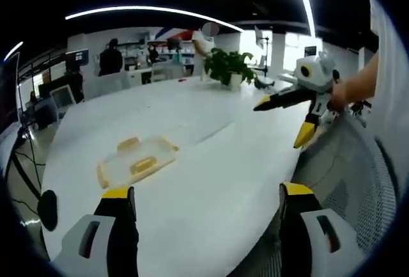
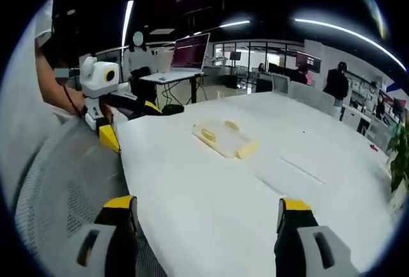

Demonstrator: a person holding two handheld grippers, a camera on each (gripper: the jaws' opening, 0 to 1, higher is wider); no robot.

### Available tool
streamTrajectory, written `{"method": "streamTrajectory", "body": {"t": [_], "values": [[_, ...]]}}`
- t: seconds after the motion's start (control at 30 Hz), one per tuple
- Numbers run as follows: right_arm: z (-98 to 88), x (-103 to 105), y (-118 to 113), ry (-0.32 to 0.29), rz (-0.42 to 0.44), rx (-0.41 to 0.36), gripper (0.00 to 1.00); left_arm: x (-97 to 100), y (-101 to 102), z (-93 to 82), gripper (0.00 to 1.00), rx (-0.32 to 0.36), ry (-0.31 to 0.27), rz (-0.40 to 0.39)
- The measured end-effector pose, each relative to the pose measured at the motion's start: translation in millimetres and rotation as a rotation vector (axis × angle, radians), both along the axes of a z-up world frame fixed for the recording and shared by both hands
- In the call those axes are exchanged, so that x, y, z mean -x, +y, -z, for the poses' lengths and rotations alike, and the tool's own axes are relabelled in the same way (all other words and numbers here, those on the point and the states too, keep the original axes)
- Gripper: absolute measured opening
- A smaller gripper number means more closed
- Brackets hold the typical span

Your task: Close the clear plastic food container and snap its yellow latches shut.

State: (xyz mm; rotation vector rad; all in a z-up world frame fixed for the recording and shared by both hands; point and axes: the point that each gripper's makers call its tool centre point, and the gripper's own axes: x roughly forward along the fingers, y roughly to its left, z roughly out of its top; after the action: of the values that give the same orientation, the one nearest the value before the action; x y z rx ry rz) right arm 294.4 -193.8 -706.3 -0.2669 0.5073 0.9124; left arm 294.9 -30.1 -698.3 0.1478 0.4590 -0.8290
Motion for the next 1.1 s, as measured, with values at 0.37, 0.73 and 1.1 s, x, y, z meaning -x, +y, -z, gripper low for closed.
{"method": "streamTrajectory", "body": {"t": [0.37, 0.73, 1.1], "values": [[-1.7, -39, 23, -0.024, -0.086, 0.034, 0.86, -30.8, 16, 4.5, 0.90, -0.051, -0.005, 0.017], [-0.1, -68, 37, -0.033, -0.145, 0.057, 0.86, -52.9, 31, 8.0, 0.89, -0.083, -0.006, 0.031], [6.8, -83, 50, -0.028, -0.208, 0.082, 0.84, -67.7, 44, 13.1, 0.88, -0.119, -0.006, 0.047]]}}
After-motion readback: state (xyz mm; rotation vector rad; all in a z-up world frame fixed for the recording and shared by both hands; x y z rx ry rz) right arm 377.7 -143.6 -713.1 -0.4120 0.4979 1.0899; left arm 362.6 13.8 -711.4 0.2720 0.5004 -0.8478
